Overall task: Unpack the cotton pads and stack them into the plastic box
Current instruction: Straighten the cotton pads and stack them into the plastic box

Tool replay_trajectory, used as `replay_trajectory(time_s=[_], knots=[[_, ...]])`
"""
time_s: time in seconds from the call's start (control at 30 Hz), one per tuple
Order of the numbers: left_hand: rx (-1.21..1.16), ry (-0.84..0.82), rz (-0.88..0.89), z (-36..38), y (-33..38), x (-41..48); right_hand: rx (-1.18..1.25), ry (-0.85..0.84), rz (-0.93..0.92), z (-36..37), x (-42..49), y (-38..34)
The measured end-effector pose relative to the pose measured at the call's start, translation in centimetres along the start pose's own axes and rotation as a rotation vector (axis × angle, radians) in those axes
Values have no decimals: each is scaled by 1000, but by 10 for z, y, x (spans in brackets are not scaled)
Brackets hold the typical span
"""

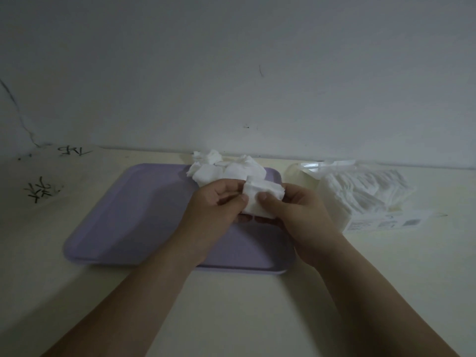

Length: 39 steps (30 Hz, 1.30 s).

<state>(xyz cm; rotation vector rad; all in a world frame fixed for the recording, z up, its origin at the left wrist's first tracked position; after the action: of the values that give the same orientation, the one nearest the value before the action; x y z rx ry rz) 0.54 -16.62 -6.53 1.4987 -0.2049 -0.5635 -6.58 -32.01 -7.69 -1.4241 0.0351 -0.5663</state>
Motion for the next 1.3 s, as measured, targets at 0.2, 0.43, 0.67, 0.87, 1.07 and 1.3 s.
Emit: replay_trajectory(time_s=[0.2, 0.43, 0.67, 0.87, 1.07, 1.3], knots=[[746, 337, 180, -12, 45, 30, -65, 93, -45, -7, 2, -5], [962, 211, 103, 3, 29, 62, -60, 105, -16, -10, 2, -6], [724, 291, 177, -26, 26, 31, 2, 145, 8, -11, 3, -2], [19, 61, -45, -37, 15, 5, -39, 162, -8, -11, 1, -1], [-155, -220, -87, -3, 4, -8, 11, 93, 5, -1, -2, -9], [44, 3, 38, -7, -1, -5, 123, 47, 47, 11, -6, -12]])
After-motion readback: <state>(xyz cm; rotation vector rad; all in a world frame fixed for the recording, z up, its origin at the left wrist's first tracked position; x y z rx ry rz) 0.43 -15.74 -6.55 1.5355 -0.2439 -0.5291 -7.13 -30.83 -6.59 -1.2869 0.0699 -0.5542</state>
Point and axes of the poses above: each hand's wrist, its own x-axis towards the middle knuckle, its own z-axis out of the palm, y = z × x, the point moved 7 cm from there along x, towards the middle knuckle, and after that the axes turned 15 degrees about -z, right-handed, at the moved point
